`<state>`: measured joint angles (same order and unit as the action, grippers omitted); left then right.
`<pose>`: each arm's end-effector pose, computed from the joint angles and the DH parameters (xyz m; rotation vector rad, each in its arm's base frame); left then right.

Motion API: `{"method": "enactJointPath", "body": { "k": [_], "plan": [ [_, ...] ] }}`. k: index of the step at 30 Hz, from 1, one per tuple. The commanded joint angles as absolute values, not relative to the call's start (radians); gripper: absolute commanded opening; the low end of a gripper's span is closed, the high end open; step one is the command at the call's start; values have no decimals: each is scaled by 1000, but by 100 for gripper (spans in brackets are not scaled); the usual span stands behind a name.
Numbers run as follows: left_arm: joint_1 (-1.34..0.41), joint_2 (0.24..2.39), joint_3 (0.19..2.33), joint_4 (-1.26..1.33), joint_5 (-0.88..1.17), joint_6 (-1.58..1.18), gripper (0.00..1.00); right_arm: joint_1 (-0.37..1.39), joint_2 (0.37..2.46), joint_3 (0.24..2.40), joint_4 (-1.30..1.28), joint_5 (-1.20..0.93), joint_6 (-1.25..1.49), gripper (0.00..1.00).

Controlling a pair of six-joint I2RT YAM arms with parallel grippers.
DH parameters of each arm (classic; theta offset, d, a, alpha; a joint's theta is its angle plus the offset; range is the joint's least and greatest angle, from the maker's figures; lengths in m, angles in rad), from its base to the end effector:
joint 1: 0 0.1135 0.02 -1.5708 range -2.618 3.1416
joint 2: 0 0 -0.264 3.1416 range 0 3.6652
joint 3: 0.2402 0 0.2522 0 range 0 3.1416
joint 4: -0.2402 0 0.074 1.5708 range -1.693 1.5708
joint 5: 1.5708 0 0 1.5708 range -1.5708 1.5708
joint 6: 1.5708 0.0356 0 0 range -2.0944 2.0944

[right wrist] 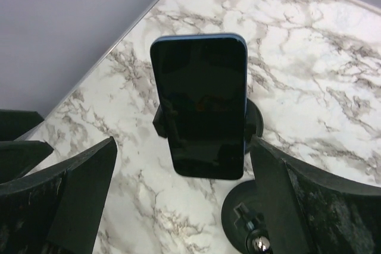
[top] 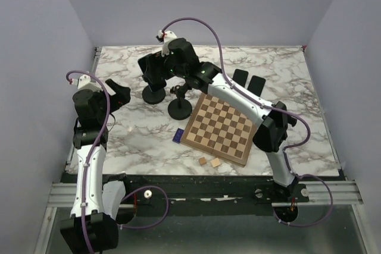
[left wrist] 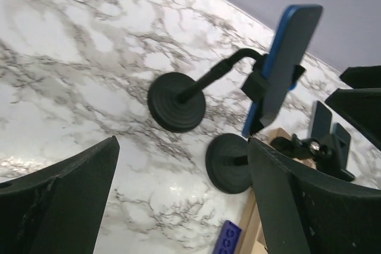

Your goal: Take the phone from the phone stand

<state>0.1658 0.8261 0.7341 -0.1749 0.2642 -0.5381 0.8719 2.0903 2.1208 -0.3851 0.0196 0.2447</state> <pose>0.1939 0.0230 0.3163 -0.4612 1.7996 -0.5024 0.3202 0.3799 0.3721 -0.6023 1.9014 0.7189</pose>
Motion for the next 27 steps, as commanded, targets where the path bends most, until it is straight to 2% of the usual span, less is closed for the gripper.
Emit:
{"method": "enactJointPath", "body": {
  "k": [1,9,20,27],
  "plan": [
    [224,845,756,-246,177,-497,95,904,2191,2257,-365,122,187,100],
    [247,896,699,-125,398,-544,93,936,2292,2353,-335,252,129,100],
    [245,903,694,-115,422,-548,92,936,2390,2440,-295,371,73,100],
    [246,909,694,-106,430,-549,92,936,2422,2447,-271,302,75,100]
  ]
}}
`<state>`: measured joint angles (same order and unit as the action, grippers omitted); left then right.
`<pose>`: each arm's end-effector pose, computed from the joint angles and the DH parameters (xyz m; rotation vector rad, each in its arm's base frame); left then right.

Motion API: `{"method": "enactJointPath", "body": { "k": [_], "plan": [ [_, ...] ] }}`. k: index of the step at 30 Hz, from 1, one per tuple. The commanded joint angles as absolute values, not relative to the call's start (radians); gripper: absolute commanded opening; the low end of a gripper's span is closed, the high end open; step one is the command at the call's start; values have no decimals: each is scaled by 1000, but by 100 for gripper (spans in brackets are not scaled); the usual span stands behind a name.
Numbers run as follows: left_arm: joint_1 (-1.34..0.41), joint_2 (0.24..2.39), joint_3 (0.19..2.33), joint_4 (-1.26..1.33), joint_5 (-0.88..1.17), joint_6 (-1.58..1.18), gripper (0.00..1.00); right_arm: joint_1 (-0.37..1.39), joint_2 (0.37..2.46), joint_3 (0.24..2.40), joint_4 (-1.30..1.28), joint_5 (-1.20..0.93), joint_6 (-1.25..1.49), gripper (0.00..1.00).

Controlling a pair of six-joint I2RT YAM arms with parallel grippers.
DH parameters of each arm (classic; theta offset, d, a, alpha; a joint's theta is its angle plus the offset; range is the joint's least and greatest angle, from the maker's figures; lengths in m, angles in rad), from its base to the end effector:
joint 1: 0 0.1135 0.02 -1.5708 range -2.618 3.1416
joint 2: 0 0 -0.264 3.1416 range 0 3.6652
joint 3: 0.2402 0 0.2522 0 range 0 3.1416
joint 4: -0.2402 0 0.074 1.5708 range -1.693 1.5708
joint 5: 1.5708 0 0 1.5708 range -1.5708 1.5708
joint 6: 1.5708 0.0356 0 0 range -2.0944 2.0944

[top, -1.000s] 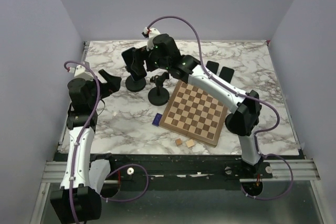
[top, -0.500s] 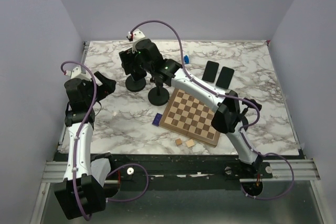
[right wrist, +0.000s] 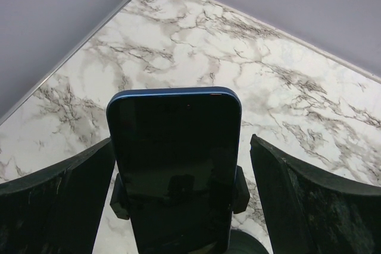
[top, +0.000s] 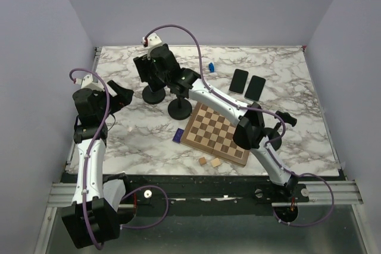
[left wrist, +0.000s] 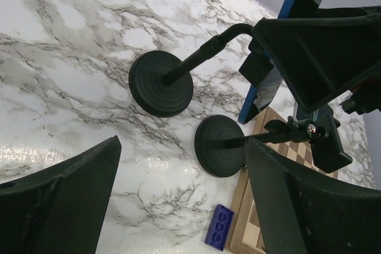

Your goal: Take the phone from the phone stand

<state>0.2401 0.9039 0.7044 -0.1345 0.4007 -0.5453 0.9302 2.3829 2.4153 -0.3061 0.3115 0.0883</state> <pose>0.2069 0.0363 0.2962 -0.4736 1.8611 -0.5871 0.3425 0.4411 0.3339 -0.5518 1.7682 0.4275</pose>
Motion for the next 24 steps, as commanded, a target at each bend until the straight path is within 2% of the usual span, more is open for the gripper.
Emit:
{"method": "enactJointPath", "body": {
  "k": [1,5,7,9,10,13,18,21,24],
  "plan": [
    [246,910,694,-106,430,-548,92,936,2428,2450,-266,303,76,100],
    [246,911,692,-103,430,-545,92,936,2450,2478,-264,310,81,99],
    [246,911,692,-100,432,-545,91,936,2457,2485,-263,307,84,94],
    [245,916,692,-99,438,-543,89,936,2462,2488,-264,294,84,79],
    [246,917,691,-97,439,-543,88,936,2464,2491,-264,285,84,67],
    [243,936,690,-71,478,-557,85,936,2459,2491,-270,263,92,39],
    [198,1034,770,-61,551,-563,71,936,2416,2454,-262,247,91,2],
    [167,1084,809,-5,599,-566,64,927,2399,2442,-277,211,94,0],
    [132,1115,805,150,636,-554,61,909,2384,2428,-281,131,134,0]
  ]
}}
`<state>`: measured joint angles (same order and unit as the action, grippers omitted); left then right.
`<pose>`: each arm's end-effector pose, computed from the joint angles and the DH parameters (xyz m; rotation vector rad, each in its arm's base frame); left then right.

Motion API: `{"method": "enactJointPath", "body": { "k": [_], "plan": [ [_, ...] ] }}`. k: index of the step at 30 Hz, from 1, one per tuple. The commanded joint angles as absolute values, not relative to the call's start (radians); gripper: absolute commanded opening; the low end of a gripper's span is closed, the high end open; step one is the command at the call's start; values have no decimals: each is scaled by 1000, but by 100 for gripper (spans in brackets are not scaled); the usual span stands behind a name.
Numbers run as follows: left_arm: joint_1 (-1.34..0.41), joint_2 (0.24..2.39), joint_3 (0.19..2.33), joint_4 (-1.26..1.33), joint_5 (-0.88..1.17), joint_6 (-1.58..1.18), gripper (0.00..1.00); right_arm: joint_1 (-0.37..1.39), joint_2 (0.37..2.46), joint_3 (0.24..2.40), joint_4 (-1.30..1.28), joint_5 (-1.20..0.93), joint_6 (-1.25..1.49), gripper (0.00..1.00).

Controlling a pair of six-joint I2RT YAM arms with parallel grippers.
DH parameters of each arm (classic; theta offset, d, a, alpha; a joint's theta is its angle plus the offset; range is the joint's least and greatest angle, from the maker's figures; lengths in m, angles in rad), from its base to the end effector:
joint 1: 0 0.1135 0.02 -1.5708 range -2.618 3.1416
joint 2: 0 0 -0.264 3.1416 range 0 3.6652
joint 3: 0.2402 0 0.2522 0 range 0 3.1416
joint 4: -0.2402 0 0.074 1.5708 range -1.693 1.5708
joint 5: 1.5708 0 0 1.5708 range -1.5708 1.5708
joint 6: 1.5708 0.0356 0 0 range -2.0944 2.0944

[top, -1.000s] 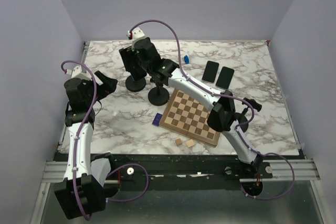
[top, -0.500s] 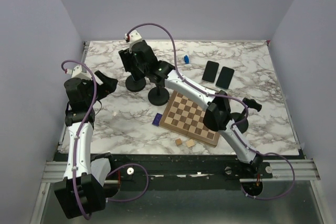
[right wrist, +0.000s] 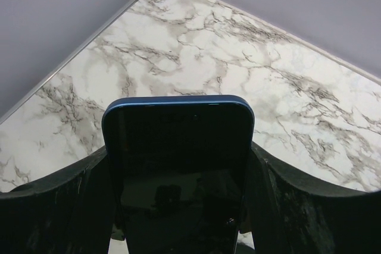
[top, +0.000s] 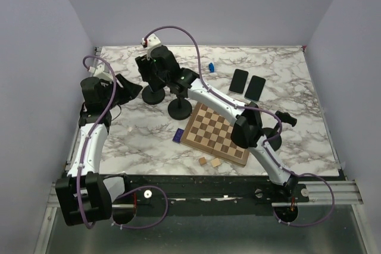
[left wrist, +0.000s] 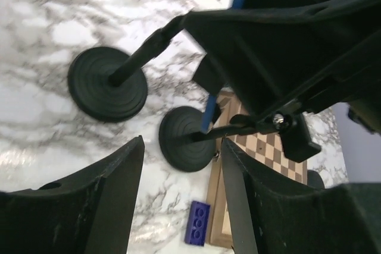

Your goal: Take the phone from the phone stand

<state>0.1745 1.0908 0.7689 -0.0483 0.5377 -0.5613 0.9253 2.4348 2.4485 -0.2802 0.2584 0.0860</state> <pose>0.2464 0.0249 0.2892 -0.3545 1.9321 -0.7759 0.3499 0.4494 0.3197 -0.5846 1.7597 0.4728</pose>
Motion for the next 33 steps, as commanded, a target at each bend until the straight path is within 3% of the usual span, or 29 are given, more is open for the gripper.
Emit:
{"method": "enactJointPath", "body": {
  "k": [1,15,19,25,28,33],
  "plan": [
    [124,1126,797,195,646,-549,62,902,2383,2426,-282,109,148,0],
    [87,1299,845,263,661,-491,52,879,2370,2425,-279,50,193,0],
    [87,1353,878,280,691,-460,45,879,2370,2425,-278,50,194,0],
    [87,1422,884,394,789,-515,42,879,2372,2427,-275,46,199,1],
    [90,1438,882,413,795,-524,34,880,2373,2425,-273,45,200,0],
    [101,1439,852,502,825,-574,37,879,2382,2423,-273,43,200,1]
  ]
}}
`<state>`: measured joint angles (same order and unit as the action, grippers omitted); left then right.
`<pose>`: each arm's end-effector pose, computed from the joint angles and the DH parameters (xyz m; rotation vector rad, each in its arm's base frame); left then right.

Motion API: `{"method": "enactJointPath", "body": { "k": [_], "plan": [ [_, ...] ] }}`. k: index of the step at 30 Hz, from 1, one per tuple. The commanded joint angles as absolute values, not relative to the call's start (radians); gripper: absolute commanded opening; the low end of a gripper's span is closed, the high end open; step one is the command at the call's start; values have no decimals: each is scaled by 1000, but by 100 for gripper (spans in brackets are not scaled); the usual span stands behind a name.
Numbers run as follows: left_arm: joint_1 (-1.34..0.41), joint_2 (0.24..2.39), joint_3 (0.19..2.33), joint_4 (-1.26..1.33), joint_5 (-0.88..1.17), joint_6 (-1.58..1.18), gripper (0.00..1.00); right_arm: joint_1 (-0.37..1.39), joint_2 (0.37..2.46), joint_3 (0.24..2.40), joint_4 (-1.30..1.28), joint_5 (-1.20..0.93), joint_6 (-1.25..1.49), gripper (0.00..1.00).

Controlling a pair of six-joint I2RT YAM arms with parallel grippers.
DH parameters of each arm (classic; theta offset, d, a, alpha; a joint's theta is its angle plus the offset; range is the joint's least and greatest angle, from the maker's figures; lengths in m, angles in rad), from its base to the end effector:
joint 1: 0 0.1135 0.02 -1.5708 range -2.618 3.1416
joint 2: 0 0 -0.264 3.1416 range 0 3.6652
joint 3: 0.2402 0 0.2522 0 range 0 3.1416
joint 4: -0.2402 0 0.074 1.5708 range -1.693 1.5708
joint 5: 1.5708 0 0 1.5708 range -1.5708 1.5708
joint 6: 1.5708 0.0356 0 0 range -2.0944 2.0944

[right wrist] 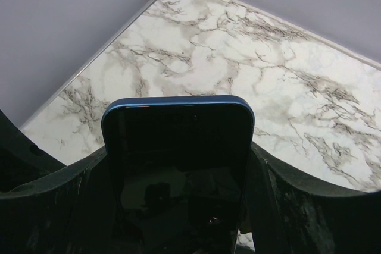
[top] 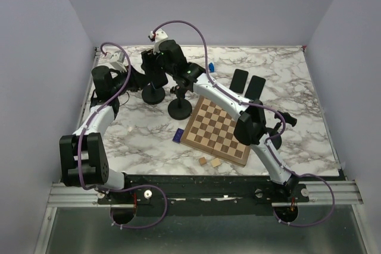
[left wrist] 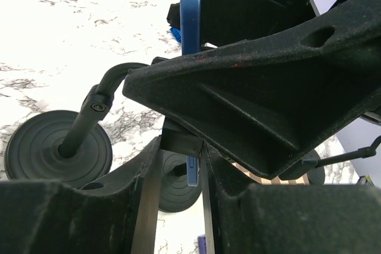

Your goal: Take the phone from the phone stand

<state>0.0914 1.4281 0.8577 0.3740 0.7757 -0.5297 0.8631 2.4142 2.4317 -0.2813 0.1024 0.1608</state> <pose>0.3195 0.0042 0.2736 0.0235 1.8175 -0.9947 0.3712 0.4282 0.3248 -0.5766 1.7883 0.6204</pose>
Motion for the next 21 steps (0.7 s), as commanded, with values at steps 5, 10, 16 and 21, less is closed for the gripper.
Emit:
{"method": "enactJointPath", "body": {
  "k": [5,10,16,21],
  "plan": [
    [126,1472,853,575,880,-640,42,879,2385,2410,-259,28,209,1],
    [156,1495,852,624,900,-683,26,879,2378,2381,-235,8,203,0],
    [160,1520,858,601,912,-684,1,874,2348,2298,-164,-71,170,0],
    [182,1539,877,531,939,-665,0,839,2273,2136,-17,-156,175,0]
  ]
}}
